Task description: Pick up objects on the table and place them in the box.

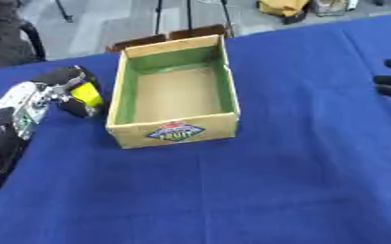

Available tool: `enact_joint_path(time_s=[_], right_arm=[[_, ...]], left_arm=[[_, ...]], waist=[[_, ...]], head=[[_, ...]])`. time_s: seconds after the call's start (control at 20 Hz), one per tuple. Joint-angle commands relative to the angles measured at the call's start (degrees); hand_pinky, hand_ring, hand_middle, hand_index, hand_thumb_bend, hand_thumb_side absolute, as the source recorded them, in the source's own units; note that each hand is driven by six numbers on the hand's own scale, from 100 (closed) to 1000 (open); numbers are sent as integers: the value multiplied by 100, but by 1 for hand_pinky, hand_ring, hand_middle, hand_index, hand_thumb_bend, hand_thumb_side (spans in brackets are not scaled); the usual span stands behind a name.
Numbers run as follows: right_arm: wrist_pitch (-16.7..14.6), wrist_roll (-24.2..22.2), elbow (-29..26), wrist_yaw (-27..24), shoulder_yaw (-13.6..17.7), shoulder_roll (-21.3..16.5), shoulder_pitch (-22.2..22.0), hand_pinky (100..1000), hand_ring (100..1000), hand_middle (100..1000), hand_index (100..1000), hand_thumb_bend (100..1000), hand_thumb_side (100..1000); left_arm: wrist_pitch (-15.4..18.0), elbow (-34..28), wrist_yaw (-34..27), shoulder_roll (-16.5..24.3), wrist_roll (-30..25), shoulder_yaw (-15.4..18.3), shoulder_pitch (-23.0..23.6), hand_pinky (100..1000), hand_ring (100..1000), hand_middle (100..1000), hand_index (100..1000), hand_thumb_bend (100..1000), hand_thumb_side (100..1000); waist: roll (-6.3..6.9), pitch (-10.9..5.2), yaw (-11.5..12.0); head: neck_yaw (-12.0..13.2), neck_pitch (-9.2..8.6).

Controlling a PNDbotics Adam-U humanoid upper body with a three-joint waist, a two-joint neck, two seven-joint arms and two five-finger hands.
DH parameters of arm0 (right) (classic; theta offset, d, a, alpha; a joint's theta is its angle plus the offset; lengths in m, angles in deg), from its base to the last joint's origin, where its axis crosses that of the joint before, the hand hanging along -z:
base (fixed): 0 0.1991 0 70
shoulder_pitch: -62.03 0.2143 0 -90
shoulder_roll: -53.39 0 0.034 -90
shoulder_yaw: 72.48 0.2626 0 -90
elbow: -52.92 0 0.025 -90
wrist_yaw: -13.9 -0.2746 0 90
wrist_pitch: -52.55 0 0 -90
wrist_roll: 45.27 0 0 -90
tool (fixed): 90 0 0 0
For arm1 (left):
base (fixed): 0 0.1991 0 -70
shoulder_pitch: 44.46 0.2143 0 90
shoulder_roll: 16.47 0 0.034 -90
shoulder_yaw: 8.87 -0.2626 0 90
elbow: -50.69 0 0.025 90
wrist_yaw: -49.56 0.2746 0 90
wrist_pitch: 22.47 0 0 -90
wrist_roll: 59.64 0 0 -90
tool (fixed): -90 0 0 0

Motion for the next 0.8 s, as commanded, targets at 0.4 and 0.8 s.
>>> enact_joint_path(time_s=[0.4,0.8], right_arm=[[-29,-7,-54,-17,77,-105,30,809,769,811,909,301,837],[-34,-12,-39,-33,81,-101,5,809,769,811,909,298,838]], left_arm=[[135,-434,-579,210,-222,-48,-162,440,384,348,465,221,235],[170,-708,-904,197,-487,-147,-246,432,376,337,454,220,238]], waist=[[-112,-267,58],[-136,-392,69]], head=[[-24,5],[-31,4]])
